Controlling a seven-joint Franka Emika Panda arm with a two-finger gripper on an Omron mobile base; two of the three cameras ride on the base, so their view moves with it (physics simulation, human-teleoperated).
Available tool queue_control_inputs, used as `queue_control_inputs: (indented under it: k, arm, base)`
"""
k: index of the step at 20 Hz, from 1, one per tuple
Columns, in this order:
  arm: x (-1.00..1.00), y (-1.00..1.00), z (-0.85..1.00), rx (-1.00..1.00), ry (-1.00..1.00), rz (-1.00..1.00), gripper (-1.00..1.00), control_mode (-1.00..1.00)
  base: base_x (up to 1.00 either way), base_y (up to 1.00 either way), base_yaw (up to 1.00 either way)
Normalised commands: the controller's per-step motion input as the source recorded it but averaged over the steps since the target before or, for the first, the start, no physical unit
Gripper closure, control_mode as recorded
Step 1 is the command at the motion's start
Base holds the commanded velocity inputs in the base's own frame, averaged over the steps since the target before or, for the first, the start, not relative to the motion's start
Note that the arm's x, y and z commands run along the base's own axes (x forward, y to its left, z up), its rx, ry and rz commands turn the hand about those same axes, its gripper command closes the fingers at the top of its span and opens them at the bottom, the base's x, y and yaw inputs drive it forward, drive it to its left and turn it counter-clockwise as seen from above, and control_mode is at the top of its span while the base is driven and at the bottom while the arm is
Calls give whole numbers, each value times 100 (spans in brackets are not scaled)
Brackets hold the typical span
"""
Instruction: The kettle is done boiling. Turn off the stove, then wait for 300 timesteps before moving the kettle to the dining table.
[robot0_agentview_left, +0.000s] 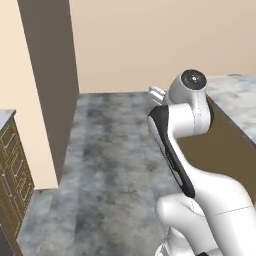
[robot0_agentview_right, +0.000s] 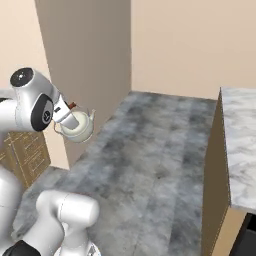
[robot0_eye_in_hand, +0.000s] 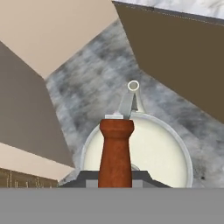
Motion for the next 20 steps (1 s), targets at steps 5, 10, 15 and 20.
queue_control_inputs:
  k: [5, 10, 15, 20]
  arm:
    - [0, 0, 0, 0, 0, 0, 100, 100]
    - [0, 0, 0, 0, 0, 0, 100, 100]
    - [0, 0, 0, 0, 0, 0, 100, 100]
    - [0, 0, 0, 0, 0, 0, 100, 100]
  base:
    - [68, 57, -46]
    - [64, 52, -48]
    - [65, 52, -48]
    - [68, 57, -48]
